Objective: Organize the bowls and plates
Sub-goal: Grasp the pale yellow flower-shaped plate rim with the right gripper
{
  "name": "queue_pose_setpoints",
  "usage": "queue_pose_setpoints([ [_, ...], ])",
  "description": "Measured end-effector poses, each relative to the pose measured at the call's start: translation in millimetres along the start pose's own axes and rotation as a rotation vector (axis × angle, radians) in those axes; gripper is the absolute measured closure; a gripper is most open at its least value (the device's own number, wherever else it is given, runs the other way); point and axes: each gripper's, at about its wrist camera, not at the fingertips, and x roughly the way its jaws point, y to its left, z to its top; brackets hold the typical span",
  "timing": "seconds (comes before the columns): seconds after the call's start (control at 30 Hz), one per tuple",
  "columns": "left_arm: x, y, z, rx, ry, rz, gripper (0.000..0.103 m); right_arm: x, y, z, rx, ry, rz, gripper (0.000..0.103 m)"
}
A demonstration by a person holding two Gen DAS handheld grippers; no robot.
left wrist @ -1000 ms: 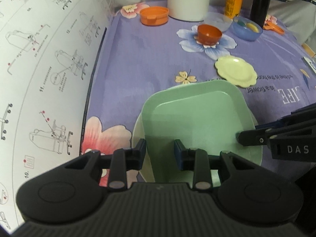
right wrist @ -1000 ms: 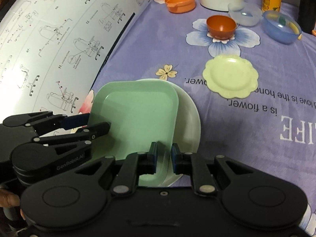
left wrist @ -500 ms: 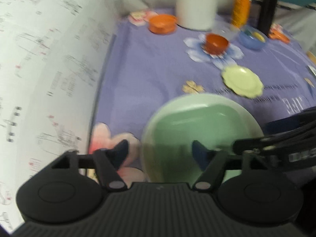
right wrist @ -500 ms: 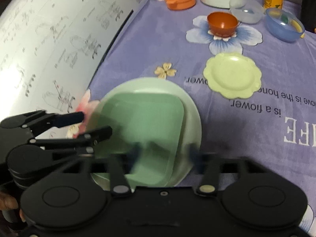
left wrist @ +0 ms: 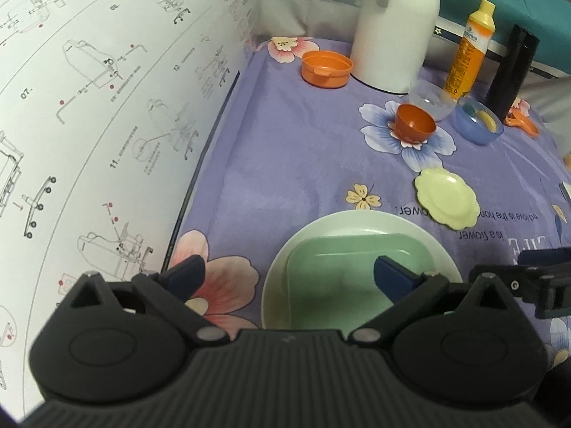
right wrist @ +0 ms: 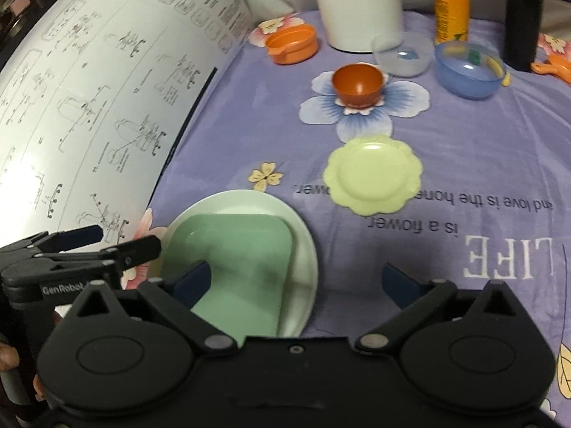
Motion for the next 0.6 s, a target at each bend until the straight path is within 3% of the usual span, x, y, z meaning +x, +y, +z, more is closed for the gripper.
queue_pose_setpoints([
  [0.53,25.9,-59.3,19.1,0.114,0.016,-0.009,0.000,-9.8,-84.8,-1.4,0.225,-0.078,-0.052,0.000],
  [0.6,31.5,-68.3,22.9,0.129,0.016,-0.015,0.000,-9.5,-93.7,1.0,0.234,-0.099,-0.069,0.005],
])
